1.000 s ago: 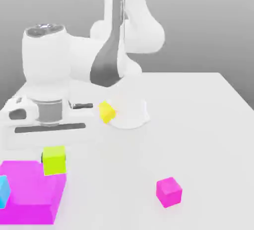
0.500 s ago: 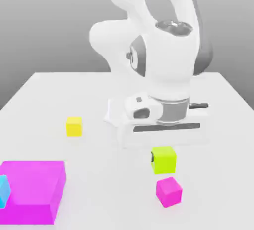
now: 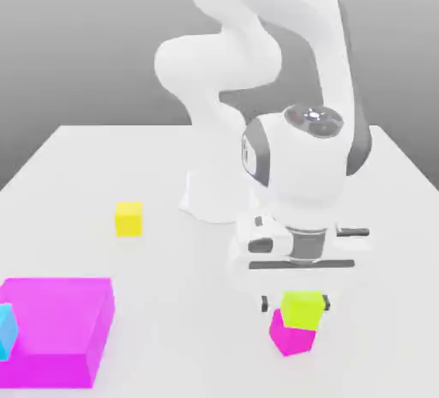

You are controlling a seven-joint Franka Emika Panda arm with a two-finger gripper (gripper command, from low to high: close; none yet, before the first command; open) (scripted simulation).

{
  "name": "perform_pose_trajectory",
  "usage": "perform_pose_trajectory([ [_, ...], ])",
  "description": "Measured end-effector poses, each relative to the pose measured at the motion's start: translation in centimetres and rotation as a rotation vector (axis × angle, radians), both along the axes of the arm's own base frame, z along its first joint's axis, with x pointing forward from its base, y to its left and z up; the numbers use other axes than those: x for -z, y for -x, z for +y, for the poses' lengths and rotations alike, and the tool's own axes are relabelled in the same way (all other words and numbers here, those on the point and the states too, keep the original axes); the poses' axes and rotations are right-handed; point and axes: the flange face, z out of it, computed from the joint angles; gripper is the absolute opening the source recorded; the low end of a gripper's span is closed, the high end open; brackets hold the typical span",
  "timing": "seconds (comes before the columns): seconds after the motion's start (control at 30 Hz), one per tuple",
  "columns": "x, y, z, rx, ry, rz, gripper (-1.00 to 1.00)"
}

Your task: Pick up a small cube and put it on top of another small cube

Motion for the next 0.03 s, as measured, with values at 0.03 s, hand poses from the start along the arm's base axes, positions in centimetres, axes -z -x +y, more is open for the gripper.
perform_pose_trajectory([
  [0.03,-0.95,-0.05,0.00,0.000,0.000,0.000,1.00],
])
